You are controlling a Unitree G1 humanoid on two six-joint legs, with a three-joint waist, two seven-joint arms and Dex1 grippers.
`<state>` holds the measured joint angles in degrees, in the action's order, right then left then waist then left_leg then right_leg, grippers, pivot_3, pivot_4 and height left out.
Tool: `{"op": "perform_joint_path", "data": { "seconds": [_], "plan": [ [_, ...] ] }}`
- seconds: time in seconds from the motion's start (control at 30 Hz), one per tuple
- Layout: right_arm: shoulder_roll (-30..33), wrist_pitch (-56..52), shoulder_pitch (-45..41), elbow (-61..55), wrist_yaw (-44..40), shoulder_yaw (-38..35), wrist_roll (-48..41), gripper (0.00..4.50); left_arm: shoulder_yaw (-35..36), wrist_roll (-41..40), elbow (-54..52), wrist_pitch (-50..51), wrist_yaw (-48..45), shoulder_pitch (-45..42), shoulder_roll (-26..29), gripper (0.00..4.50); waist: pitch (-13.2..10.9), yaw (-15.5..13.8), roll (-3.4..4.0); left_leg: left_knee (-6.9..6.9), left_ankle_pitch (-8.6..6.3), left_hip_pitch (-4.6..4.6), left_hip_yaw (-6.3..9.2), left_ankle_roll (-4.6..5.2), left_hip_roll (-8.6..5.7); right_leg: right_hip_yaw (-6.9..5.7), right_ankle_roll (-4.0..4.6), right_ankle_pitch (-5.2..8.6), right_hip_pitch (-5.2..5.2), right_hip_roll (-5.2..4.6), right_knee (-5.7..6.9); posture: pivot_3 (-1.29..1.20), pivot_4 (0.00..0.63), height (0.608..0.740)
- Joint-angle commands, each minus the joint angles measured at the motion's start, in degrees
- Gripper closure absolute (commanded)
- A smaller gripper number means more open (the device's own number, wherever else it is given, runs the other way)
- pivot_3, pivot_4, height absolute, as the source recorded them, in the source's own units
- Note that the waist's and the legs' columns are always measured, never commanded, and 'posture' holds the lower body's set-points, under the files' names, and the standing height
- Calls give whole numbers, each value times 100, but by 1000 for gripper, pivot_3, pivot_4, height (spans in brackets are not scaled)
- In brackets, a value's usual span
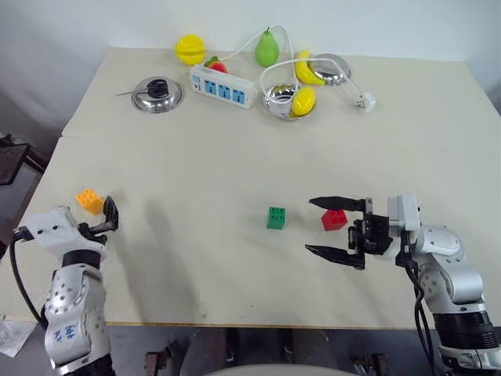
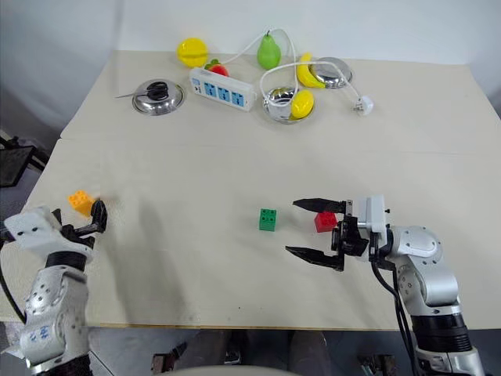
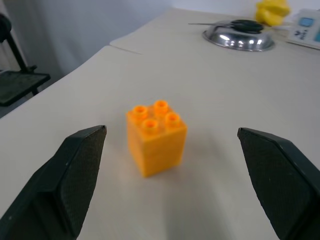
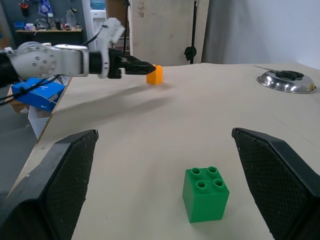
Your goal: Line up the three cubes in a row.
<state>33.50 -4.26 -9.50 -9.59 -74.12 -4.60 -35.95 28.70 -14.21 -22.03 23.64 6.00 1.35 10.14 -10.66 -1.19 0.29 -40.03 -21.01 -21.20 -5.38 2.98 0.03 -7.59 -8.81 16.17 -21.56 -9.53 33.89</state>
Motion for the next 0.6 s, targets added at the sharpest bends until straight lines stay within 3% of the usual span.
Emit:
{"op": "perform_joint_path", "data": {
  "seconds": [0.03,0.27,0.37,0.6],
  "plan": [
    [-21,-20,23,-145,53,-51,-86,0,-84,398,-76,235,674,-340,-116,23,0,-13,-1,-1,0,-1,0,0,-1,0,0,0,0,0,0,0,150,740],
    [-40,-24,124,-251,163,-58,-71,0,-150,358,494,261,753,-844,-164,23,1,-26,-4,-2,1,-2,3,1,-1,-1,0,0,2,0,-2,0,150,740],
    [-53,-7,167,-270,190,-51,-51,0,-169,426,618,325,750,-895,-79,640,1,-23,-4,-3,1,-1,2,0,-2,-1,0,0,2,1,-1,0,150,740],
    [-54,86,360,-281,276,-139,-4,0,-174,320,968,-176,229,-900,282,2824,1,-19,-4,-3,2,-1,1,-1,-1,-1,0,0,2,1,-1,0,150,740]
  ]
}}
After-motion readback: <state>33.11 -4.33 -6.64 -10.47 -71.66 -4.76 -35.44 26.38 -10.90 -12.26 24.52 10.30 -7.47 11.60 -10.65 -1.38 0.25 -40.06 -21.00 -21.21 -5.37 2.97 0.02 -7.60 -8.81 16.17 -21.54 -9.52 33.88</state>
